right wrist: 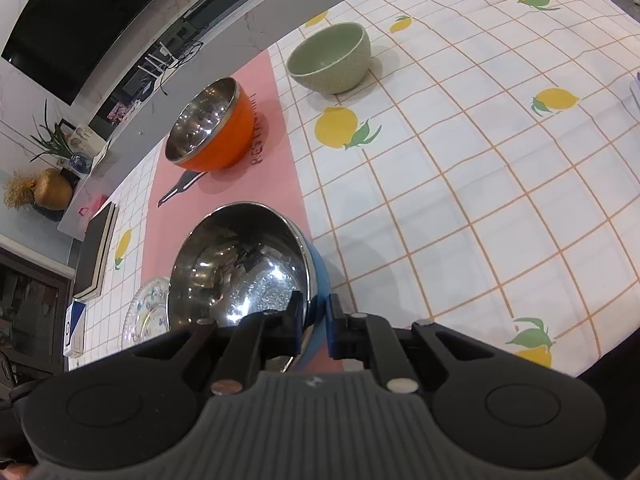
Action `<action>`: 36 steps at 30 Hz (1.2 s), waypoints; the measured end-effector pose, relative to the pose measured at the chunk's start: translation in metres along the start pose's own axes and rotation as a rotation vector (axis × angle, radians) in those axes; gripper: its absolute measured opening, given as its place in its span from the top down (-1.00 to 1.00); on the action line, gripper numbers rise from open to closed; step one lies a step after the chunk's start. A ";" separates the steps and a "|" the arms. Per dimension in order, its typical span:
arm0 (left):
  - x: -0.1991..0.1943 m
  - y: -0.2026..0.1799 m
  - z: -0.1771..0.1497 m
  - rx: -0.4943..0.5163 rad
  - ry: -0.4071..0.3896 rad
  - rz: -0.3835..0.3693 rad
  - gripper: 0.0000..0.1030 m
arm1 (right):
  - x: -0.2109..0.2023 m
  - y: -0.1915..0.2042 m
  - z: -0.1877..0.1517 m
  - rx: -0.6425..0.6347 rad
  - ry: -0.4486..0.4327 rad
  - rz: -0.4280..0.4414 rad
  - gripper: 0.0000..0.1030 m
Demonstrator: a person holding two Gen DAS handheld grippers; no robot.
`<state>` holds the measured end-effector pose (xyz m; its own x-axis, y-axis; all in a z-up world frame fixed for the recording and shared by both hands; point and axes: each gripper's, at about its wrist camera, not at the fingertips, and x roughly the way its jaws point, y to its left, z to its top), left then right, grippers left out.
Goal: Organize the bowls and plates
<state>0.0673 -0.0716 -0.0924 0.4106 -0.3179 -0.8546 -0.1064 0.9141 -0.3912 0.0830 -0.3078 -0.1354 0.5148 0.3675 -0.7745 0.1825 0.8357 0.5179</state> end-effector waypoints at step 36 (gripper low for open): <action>-0.043 -0.014 0.034 0.197 -0.251 0.026 0.05 | -0.028 0.038 0.018 -0.235 -0.193 -0.051 0.16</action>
<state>0.0821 -0.0627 -0.0386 0.6230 -0.2448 -0.7429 0.0481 0.9600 -0.2760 0.0904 -0.2937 -0.0880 0.6639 0.2567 -0.7023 0.0255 0.9309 0.3644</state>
